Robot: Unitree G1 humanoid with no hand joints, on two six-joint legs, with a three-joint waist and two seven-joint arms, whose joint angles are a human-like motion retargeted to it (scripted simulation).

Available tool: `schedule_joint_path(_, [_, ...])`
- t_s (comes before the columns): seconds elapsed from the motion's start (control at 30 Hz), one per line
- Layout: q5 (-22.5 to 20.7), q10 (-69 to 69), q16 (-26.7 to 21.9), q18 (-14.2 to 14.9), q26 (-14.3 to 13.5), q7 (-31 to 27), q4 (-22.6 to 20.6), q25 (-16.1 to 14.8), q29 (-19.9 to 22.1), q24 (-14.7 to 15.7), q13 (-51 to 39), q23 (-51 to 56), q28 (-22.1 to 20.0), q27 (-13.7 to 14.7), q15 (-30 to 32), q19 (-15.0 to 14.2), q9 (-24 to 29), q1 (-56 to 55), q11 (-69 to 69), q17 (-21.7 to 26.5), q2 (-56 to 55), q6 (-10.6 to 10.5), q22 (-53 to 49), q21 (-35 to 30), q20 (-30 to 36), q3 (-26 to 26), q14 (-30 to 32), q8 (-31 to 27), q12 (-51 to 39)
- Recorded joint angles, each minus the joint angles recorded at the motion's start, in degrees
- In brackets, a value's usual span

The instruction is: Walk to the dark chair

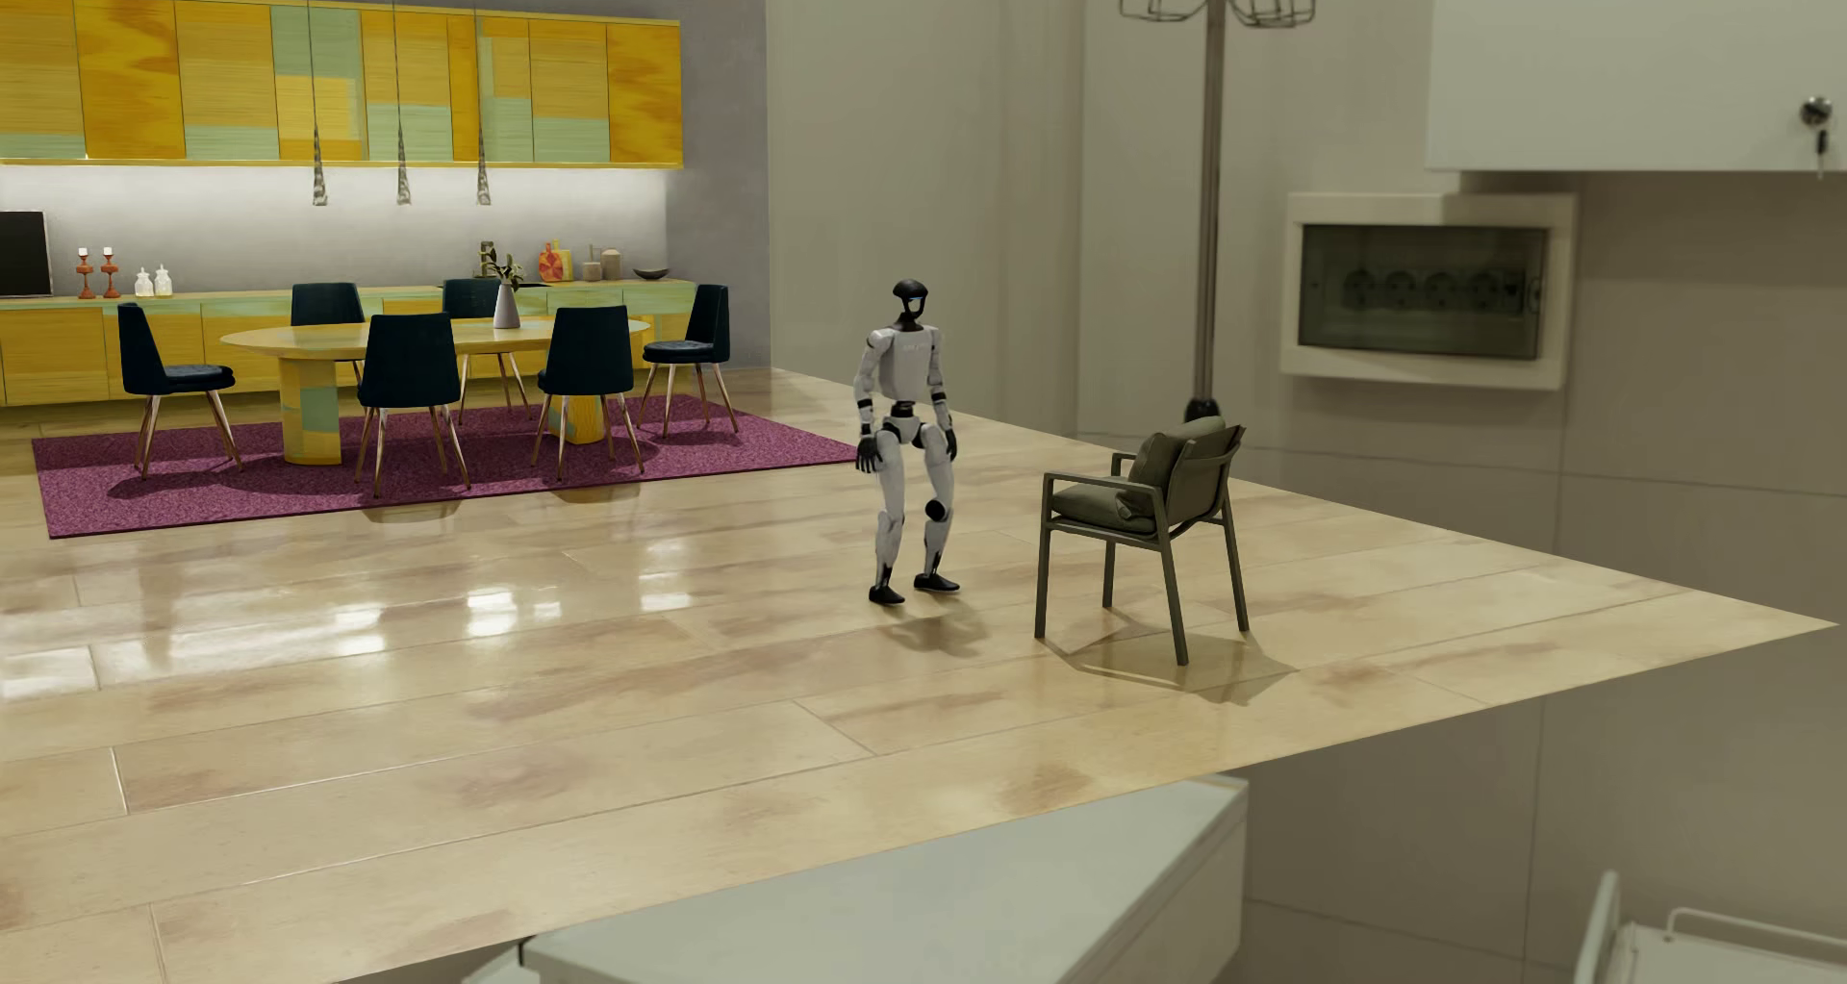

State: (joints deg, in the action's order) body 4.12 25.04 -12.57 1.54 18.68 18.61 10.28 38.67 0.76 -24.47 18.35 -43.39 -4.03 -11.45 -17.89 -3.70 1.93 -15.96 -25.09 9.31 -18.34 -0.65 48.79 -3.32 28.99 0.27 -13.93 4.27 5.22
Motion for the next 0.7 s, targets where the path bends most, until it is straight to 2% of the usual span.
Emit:
schedule_joint_path(0.1, [0.2,0.2,-0.1,0.3,-1.3,-1.5,-0.2,0.2,-0.7,-1.0,0.6,-0.5,-1.3,-0.1,-0.1,0.5,0.2,-0.9,-0.3,0.2,-0.2,0.0,-3.4,0.5,-0.5,-0.1,0.5,1.4,-1.0])
schedule_joint_path(0.2, [0.2,-0.5,-0.3,0.6,-1.7,-2.7,-0.2,0.2,-1.2,-2.2,-1.0,0.6,-0.8,0.5,0.1,0.5,0.0,-0.9,0.8,0.1,0.7,-0.1,-5.8,1.2,-0.3,-0.4,1.2,2.8,-2.8])
schedule_joint_path(0.33, [0.3,0.3,1.4,1.0,0.0,-4.3,0.0,-0.3,3.6,-1.7,-5.1,1.8,-2.2,-0.1,-0.5,0.0,0.1,-1.8,0.6,-1.7,0.9,-0.3,-4.2,4.1,-0.7,-0.9,1.2,4.4,-5.1])
schedule_joint_path(0.4, [0.3,0.1,1.4,1.1,0.2,-4.9,0.0,0.3,2.9,-2.4,-6.7,3.3,0.1,1.1,-0.6,-0.3,0.1,-1.8,0.9,-2.3,1.2,-0.3,-3.6,2.9,0.7,-1.1,1.4,5.1,-5.4])
schedule_joint_path(0.47, [0.2,-0.2,1.6,1.2,-0.1,-5.4,0.0,0.0,2.2,-2.3,-7.4,5.7,0.2,3.2,-0.4,0.1,0.1,-1.7,1.0,-2.4,1.4,-0.3,-3.9,1.9,0.6,-1.2,1.7,5.5,-4.5])
schedule_joint_path(0.53, [0.0,-0.2,1.7,1.3,0.1,-5.7,0.1,-0.7,2.7,-2.5,-7.4,7.7,0.3,4.0,0.0,1.0,0.2,-1.8,0.9,-2.8,1.4,-0.3,-3.9,1.8,0.9,-1.3,1.9,5.7,-3.3])
schedule_joint_path(0.57, [0.0,-0.1,1.8,1.4,0.1,-5.9,0.1,-0.8,2.9,-1.9,-7.0,8.6,0.1,4.3,0.0,1.2,0.2,-1.8,0.9,-2.8,1.5,-0.3,-3.5,1.8,0.7,-1.3,2.0,5.9,-3.1])
schedule_joint_path(0.63, [0.0,0.2,2.2,1.4,-0.2,-6.4,0.0,-0.3,2.9,0.0,-6.3,9.5,-2.9,5.3,0.1,1.4,0.3,-2.0,0.9,-2.5,1.6,-0.3,-3.5,1.7,-1.0,-1.3,2.0,6.3,-1.9])
schedule_joint_path(0.7, [0.2,0.5,2.2,1.4,-0.2,-6.9,-0.1,-0.1,2.7,1.2,-5.7,10.5,-3.7,6.2,0.2,1.7,0.4,-2.3,0.7,-2.5,1.7,-0.3,-3.5,1.5,-1.7,-1.2,2.0,6.7,-1.5])
